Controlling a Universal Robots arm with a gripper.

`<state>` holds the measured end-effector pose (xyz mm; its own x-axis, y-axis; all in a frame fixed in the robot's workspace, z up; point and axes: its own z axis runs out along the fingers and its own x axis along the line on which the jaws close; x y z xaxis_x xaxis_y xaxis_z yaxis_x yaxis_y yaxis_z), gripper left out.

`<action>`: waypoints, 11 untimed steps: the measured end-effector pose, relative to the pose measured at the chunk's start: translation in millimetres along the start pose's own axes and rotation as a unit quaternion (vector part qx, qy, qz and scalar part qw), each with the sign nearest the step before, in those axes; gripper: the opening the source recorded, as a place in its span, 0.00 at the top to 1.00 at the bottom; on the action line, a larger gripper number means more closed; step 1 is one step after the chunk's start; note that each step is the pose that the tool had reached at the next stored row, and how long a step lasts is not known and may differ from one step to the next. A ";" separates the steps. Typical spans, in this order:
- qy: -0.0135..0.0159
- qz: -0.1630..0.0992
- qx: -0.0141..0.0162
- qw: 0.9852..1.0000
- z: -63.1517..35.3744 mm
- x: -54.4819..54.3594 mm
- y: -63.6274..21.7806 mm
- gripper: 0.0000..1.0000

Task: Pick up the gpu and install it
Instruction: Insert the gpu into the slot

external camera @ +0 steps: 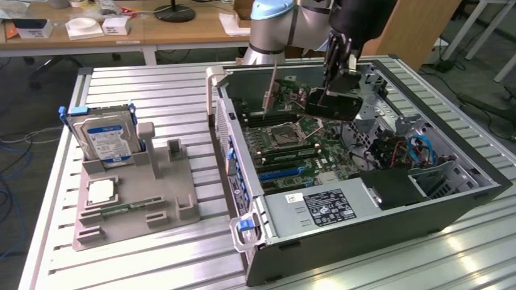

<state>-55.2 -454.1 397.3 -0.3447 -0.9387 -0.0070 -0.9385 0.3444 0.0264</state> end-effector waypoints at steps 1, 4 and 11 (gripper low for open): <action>0.000 -0.009 0.000 1.000 0.9 0.0 0.0 0.74; 0.001 -0.036 0.000 0.999 3.5 0.0 -0.1 0.74; 0.002 -0.099 0.000 0.995 11.4 0.1 -0.3 0.74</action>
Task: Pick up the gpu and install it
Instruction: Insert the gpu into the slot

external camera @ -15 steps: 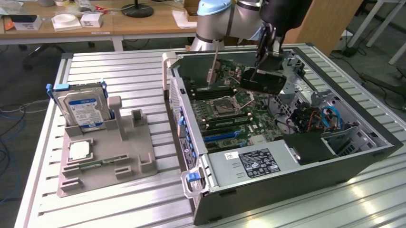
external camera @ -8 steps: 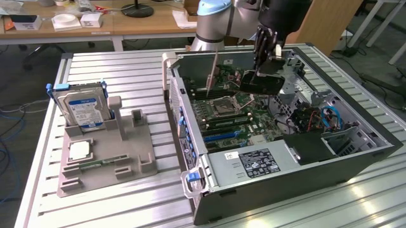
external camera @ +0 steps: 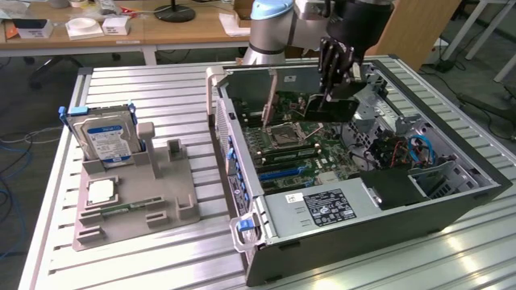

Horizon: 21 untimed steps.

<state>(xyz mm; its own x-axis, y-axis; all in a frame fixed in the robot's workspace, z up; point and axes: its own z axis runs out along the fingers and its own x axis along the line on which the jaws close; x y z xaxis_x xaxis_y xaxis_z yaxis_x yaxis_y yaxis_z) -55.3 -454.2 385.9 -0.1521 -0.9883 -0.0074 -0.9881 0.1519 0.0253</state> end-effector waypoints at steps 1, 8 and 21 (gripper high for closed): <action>0.000 -0.009 0.000 1.000 1.5 0.0 -0.1 0.74; 0.001 -0.021 0.000 1.000 14.1 0.1 -0.3 0.74; 0.002 -0.100 -0.002 0.995 29.3 0.2 -0.7 0.74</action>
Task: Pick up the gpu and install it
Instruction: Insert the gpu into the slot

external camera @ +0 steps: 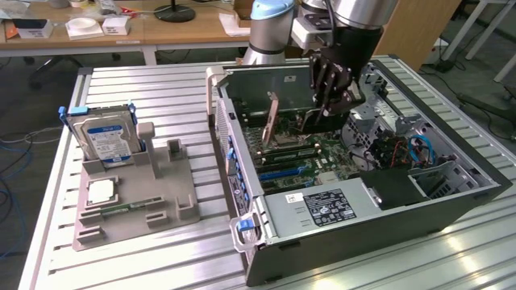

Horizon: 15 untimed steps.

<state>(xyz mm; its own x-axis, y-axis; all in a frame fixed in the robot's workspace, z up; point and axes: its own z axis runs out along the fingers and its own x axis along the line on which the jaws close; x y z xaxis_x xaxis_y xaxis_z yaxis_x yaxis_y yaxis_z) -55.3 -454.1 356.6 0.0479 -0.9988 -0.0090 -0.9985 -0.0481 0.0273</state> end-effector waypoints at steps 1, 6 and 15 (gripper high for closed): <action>0.000 0.000 0.000 1.000 0.6 0.0 0.0 0.74; 0.000 0.000 0.000 1.000 9.3 0.0 0.5 0.74; 0.001 0.000 0.023 1.000 17.7 -0.5 11.5 0.74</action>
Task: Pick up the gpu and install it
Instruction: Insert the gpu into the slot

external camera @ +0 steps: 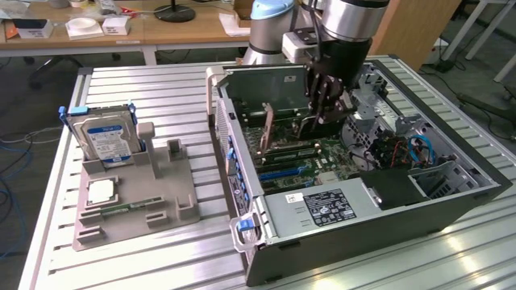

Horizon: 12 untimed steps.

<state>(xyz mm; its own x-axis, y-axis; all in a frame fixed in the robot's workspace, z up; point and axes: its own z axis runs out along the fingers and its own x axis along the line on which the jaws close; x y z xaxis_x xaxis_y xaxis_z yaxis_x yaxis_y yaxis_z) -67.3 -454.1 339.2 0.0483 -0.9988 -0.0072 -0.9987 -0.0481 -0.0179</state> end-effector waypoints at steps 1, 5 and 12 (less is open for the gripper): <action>0.000 0.000 0.000 1.000 1.7 0.0 1.4 0.74; 0.001 0.013 0.000 1.000 9.0 -0.1 3.7 0.74; 0.002 0.037 0.000 0.999 21.7 -0.2 6.6 0.74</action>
<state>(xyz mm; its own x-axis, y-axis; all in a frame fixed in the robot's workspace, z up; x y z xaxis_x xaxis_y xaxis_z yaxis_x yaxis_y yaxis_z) -73.6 -454.0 317.4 -0.0261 -0.9997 -0.0044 -0.9995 0.0261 -0.0180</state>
